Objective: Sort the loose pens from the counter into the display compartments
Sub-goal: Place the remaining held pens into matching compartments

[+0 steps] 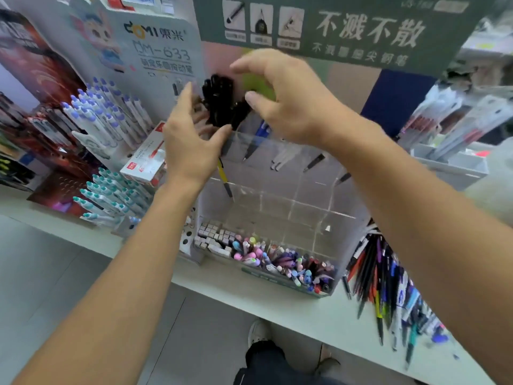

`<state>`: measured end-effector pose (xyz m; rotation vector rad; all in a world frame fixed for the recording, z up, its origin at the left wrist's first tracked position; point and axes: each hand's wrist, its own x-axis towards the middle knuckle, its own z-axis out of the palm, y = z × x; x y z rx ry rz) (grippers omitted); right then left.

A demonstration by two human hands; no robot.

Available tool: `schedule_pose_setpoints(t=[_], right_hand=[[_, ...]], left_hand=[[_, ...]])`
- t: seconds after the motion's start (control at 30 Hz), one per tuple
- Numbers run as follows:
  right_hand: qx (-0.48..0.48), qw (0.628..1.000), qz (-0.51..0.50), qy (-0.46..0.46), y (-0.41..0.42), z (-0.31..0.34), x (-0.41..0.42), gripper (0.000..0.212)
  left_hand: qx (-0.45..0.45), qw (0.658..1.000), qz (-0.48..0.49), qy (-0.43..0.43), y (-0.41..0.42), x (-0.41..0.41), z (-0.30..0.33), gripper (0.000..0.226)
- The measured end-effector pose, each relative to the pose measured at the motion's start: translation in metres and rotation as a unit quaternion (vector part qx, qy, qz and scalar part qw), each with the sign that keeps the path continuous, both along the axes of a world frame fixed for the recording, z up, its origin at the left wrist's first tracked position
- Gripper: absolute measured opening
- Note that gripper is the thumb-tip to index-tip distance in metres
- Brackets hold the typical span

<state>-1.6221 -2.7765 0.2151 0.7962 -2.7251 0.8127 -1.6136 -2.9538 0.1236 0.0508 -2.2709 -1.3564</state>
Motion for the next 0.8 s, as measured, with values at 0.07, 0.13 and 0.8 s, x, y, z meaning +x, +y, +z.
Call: schedule_pose_setpoints(t=[0.07, 0.13, 0.8], right_hand=[[-0.108, 0.993, -0.026, 0.043, 0.046, -0.003, 0.040, 0.030], [-0.226, 0.967, -0.086, 0.074, 0.098, -0.026, 0.088, 0.017], [-0.200, 0.695, -0.564, -0.400, 0.248, -0.319, 0.238, 0.019]], left_hand=[[0.069, 0.995, 0.048, 0.055, 0.026, 0.033, -0.015, 0.075], [0.090, 0.988, 0.078, 0.093, 0.071, 0.078, -0.034, 0.048], [-0.211, 0.832, -0.085, -0.507, 0.328, 0.152, -0.221, 0.141]])
